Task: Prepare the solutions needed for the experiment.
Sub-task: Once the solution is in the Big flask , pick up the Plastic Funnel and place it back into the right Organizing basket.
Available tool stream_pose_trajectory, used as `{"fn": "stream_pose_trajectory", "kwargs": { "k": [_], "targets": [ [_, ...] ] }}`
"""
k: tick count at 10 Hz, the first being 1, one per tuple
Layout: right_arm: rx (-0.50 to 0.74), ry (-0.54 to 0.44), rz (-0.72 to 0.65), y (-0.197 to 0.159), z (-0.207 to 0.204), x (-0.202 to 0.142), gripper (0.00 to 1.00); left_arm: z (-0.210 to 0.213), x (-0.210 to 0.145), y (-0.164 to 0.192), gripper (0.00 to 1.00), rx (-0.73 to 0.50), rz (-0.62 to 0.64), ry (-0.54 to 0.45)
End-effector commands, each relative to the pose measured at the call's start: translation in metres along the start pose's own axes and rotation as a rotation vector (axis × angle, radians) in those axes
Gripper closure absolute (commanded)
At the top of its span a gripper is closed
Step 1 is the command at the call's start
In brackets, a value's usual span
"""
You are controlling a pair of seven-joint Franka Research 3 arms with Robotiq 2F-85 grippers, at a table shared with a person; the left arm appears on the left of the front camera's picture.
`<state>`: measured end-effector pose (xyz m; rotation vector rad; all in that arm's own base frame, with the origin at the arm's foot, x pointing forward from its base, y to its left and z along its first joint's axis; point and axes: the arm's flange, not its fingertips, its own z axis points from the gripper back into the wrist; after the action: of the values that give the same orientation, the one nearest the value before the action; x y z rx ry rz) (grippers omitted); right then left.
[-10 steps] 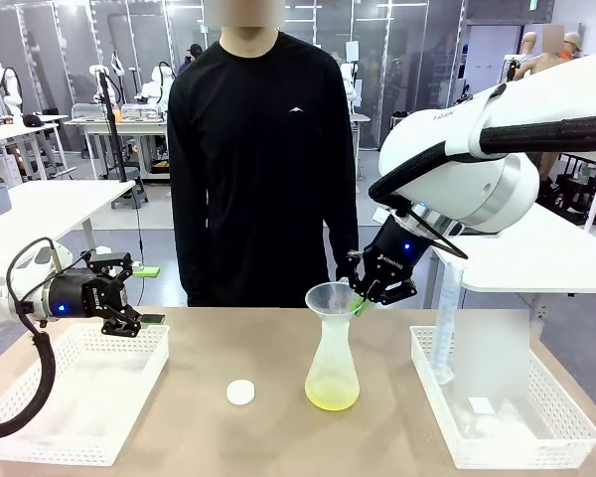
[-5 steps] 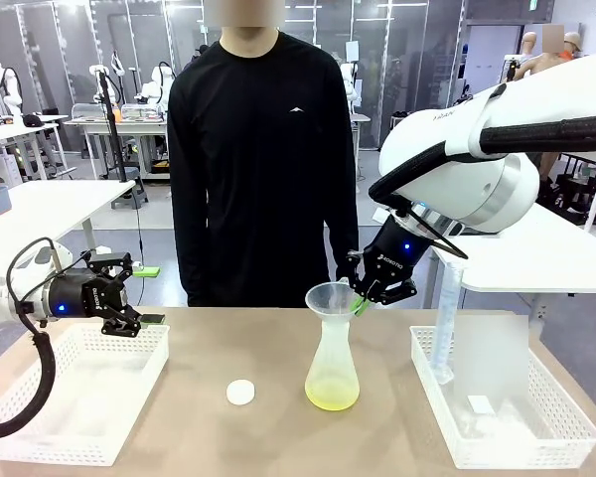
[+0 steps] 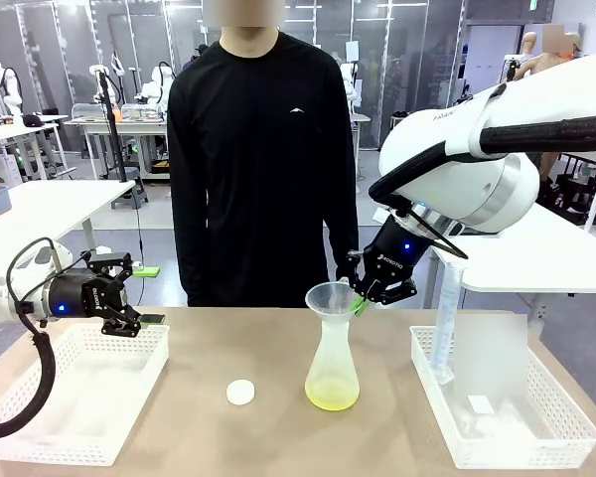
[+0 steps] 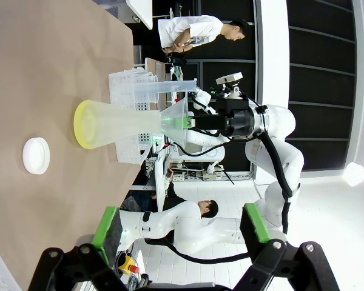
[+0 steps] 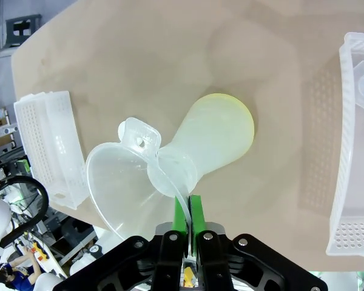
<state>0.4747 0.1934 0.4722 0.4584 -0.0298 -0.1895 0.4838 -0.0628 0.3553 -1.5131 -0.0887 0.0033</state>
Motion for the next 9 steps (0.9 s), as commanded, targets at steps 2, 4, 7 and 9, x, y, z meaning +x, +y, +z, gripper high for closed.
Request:
{"fn": "stream_pose_trajectory", "kwargs": {
  "k": [2,4,7,9],
  "targets": [
    [0.053,-0.012,-0.040,-0.001,0.024,-0.003,0.97,-0.001,0.001,-0.001,0.00,-0.008,-0.020,-0.018],
    [0.076,-0.019,-0.034,0.000,0.040,-0.009,0.97,-0.001,0.001,-0.001,0.00,-0.008,-0.020,-0.018],
    [0.136,0.008,-0.002,0.002,0.060,-0.017,0.97,-0.001,0.001,-0.001,0.00,-0.008,-0.020,-0.018],
    [0.149,-0.020,0.000,0.001,0.077,-0.023,0.97,-0.001,0.001,-0.001,0.00,-0.008,-0.020,-0.018]
  ]
}}
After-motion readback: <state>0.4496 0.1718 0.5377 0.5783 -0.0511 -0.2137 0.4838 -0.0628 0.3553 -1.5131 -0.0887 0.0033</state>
